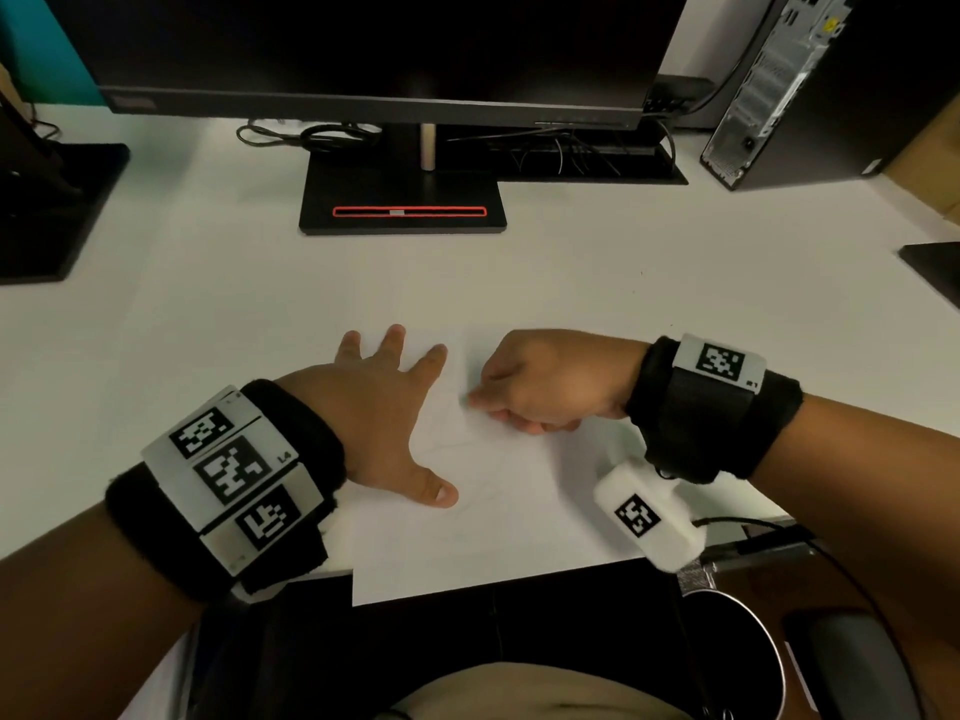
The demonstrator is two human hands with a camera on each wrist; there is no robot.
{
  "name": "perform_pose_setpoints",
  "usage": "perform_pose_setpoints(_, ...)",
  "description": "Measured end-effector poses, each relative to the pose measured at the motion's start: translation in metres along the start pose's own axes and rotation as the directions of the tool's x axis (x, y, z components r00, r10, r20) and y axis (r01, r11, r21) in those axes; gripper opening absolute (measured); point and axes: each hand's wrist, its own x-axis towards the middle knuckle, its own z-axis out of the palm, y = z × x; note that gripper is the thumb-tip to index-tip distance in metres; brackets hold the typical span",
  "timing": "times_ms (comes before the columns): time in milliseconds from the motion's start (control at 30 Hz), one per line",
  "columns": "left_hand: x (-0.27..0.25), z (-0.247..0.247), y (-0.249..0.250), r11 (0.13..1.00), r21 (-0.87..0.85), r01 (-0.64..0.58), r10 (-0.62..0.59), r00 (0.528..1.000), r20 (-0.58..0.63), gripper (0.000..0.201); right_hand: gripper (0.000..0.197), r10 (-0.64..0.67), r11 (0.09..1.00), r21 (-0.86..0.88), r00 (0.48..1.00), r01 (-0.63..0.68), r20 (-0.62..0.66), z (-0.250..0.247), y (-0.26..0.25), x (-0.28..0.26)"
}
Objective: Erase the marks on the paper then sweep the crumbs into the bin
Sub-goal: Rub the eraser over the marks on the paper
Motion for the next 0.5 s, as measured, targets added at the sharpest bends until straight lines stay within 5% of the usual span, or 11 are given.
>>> perform_pose_setpoints(133,0.000,0.000,0.001,1.000,-0.001,-0.004,0.004,1.000,-0.006,0.137,0.039,0.017,1.000,0.018,0.995,-0.016,-0.099,-0.008,0.004,0.000)
perform_pose_setpoints(267,0.000,0.000,0.001,1.000,-0.006,0.001,-0.001,1.000,-0.003,0.138,0.040,0.000,1.000,-0.025,1.000,0.000,0.011,0.001,0.001,-0.005)
perform_pose_setpoints(400,0.001,0.001,0.001,1.000,0.000,-0.001,0.001,1.000,-0.008,0.137,0.040,0.005,1.000,-0.018,0.993,-0.007,-0.117,-0.007,0.005,-0.003)
perform_pose_setpoints(500,0.000,0.000,0.001,1.000,-0.004,0.006,-0.006,1.000,-0.003,0.137,0.040,-0.023,0.996,-0.082,0.999,0.019,-0.042,0.002,0.003,-0.006)
